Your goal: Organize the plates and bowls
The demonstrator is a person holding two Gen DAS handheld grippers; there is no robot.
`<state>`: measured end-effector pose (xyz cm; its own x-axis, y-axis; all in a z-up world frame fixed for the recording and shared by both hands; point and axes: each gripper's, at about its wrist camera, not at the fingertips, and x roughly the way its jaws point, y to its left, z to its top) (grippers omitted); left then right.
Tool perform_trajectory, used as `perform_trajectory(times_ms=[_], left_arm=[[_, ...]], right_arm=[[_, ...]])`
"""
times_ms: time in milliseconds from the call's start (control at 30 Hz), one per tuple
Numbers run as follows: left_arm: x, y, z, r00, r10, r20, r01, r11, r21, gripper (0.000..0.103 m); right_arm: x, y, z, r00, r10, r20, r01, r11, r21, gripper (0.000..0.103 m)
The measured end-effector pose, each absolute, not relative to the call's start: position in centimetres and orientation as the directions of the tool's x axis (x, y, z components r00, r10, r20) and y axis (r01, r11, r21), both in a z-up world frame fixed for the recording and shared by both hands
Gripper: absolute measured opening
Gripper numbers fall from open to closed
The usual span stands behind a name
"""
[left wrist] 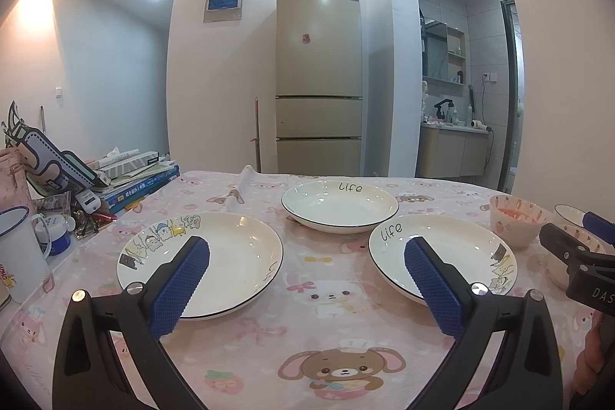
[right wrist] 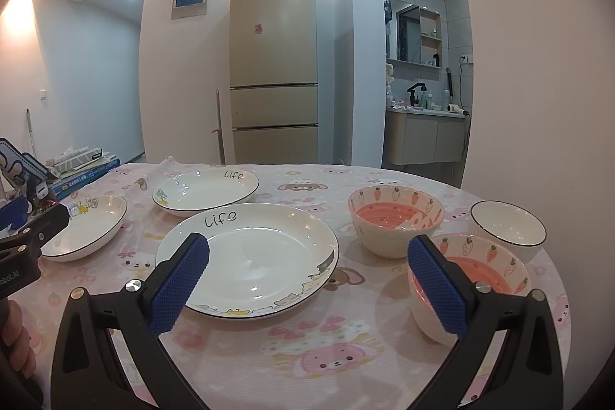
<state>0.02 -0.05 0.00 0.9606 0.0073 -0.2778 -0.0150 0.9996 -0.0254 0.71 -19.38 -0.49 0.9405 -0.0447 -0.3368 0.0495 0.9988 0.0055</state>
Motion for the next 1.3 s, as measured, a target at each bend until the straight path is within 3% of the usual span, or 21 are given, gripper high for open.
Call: perform_trajectory(times_ms=[1300], left_arm=[[-0.05, -0.31, -0.04, 0.96, -0.026, -0.279, 0.02, 1.0, -0.024, 0.103]], right_arm=[[1.0, -19.41, -0.58, 0.935, -0.036, -0.354, 0.043, 0.999, 0.013, 0.103]])
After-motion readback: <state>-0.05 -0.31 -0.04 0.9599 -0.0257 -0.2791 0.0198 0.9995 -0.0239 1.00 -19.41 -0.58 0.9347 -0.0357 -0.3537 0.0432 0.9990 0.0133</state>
